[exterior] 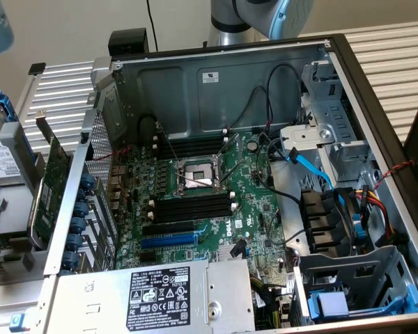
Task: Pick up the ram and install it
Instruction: 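Pick up the ram and move it above insertion slot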
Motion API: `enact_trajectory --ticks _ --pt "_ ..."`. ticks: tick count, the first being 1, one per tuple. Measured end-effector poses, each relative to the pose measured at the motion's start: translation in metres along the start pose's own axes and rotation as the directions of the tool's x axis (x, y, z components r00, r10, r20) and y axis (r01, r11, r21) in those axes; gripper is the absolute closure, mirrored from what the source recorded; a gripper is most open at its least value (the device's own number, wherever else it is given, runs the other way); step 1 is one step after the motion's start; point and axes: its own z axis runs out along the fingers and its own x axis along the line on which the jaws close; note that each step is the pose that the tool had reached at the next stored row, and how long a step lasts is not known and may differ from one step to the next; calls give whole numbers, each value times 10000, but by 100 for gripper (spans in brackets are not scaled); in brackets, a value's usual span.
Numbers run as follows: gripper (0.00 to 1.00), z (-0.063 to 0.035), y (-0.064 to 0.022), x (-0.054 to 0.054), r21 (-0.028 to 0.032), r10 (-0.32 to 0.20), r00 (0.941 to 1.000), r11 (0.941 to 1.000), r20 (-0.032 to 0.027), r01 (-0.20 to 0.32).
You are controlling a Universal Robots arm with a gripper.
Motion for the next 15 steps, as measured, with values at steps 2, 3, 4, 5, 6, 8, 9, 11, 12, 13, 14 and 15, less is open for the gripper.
enact_trajectory --ticks 2,3,4,5,6,8,9,11,12,13,14,15 --pt "84 6 0 6 -3 -1 10000 10000 9 1" --pt "84 6 0 9 -6 0 10000 10000 12 0" --pt "88 7 1 10 -7 0 10000 10000 13 0" --pt "88 5 1 11 -5 1 10000 10000 14 -1" --pt "88 -8 1 13 -5 0 10000 10000 14 0" --pt "88 -78 2 15 -8 -1 10000 10000 13 1" --pt "88 -124 2 14 -9 0 10000 10000 14 0" --pt "88 -214 3 12 -9 0 10000 10000 14 0" --pt "88 -260 3 11 -8 0 10000 10000 14 0" --pt "88 -305 3 10 -8 0 10000 10000 14 0" --pt "88 -350 4 9 -9 0 10000 10000 13 0" --pt "88 -395 4 8 -9 0 10000 10000 13 0"
